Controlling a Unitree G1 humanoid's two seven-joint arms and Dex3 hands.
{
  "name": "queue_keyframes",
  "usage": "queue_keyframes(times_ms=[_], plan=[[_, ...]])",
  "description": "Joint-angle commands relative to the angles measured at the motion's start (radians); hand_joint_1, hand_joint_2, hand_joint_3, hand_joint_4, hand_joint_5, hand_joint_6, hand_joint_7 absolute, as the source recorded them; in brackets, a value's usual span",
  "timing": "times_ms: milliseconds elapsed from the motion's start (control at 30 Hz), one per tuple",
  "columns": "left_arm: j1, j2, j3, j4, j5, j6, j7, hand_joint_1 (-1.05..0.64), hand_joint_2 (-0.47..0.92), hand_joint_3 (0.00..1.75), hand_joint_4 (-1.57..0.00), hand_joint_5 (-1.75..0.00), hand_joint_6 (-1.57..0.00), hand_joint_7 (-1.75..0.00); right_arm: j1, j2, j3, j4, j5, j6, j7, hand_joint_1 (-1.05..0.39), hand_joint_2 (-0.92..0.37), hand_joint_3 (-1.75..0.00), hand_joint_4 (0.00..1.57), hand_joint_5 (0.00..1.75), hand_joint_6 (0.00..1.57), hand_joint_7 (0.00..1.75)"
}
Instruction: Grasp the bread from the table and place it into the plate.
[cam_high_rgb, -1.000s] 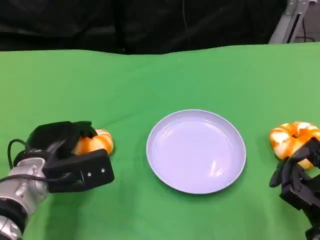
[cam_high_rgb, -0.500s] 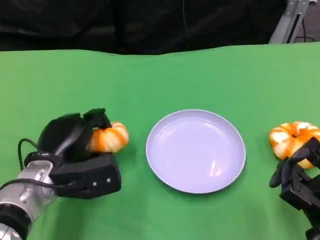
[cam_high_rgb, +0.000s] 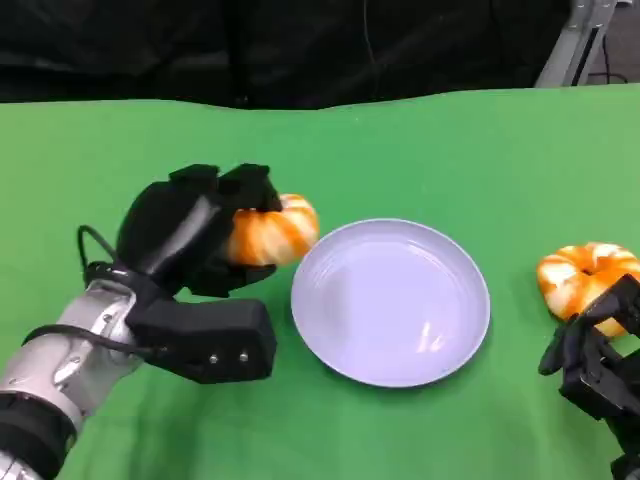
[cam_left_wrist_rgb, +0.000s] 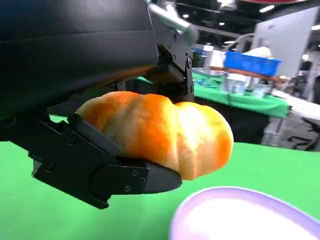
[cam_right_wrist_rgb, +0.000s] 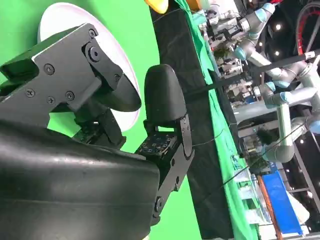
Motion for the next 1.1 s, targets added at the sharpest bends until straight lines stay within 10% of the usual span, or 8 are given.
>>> queue_keyframes(times_ms=[33,800,1100], plan=[[0.01,-0.014,-0.005,-0.053,0.015,-0.004,-0.02,-0.06,0.69,0.78,-0.72,-1.75,-0.64,-1.73,0.011,-0.013,-0.003,-0.014,-0.004,0.002,-0.007,-0.06,-0.47,-1.38,0.93,1.75,0.77,1.65],[-0.101,-0.22,-0.118,0.14,0.105,0.001,-0.018,-0.08,0.67,0.62,-0.7,-1.75,-0.64,-1.67,0.007,-0.011,-0.003,-0.009,-0.004,-0.007,-0.006,-0.07,-0.45,-1.35,0.91,1.75,0.79,1.6],[-0.137,-0.245,-0.144,0.238,0.13,-0.029,0.044,-0.1,0.72,0.67,-0.73,-1.61,-0.85,-1.19,0.003,-0.012,-0.007,-0.005,0.001,-0.008,-0.004,-0.06,-0.47,-1.34,0.91,1.75,0.8,1.6]])
